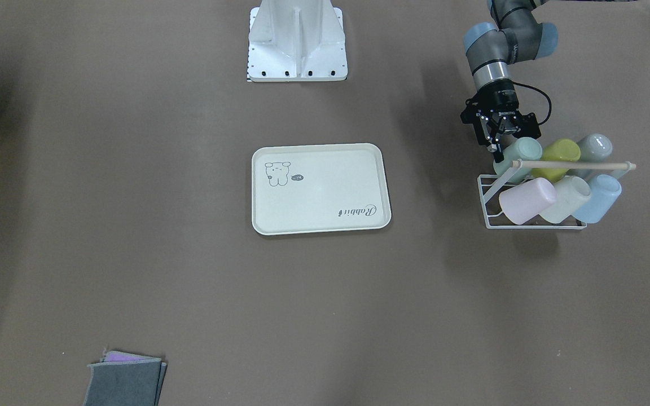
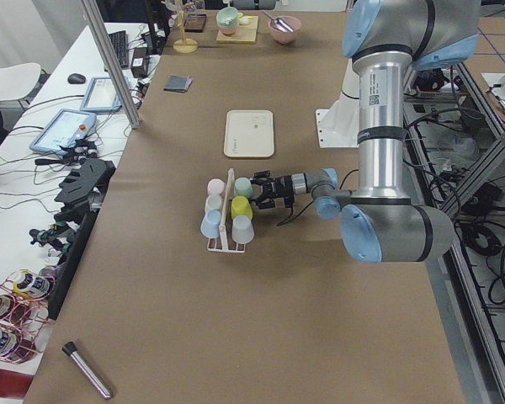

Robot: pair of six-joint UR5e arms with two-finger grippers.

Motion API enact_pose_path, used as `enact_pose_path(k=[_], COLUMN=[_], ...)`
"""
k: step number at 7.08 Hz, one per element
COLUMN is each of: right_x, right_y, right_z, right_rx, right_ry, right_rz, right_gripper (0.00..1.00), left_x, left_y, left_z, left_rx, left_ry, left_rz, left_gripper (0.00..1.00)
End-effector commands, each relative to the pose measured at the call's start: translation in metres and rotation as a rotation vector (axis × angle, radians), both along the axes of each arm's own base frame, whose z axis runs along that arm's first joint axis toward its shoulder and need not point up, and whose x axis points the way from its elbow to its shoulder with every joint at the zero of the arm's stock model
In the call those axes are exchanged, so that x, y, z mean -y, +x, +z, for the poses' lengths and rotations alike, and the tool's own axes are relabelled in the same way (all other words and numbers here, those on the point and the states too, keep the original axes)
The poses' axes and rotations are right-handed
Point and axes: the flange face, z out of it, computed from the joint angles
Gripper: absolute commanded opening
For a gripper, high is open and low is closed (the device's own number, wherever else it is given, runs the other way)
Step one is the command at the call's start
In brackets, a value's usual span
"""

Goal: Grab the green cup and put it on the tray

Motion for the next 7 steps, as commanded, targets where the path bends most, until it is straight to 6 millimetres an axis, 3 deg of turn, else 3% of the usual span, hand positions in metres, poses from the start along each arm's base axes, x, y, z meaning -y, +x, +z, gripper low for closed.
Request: enact_pose_path(k=[1,4,7], right_x=[0.0,0.0,0.0], right_y=[0.0,0.001,0.001], right_z=[0.003,0.001,0.003], right_rx=[-0.001,-0.001,-0.01], right_ry=[-0.006,-0.002,-0.004], right_rz=[0.001,0.002,0.002], right_gripper=[1.0,1.0,1.0], left_x=[0.0,0.0,0.001], left_y=[0.002,0.002,0.0], left_z=[-0.002,-0.004,-0.016], left_rx=[-0.004,-0.008,-0.031], left_ry=[0.0,0.001,0.002], left_rz=[0.001,0.001,0.002], left_gripper=[0.8,0.7,0.72])
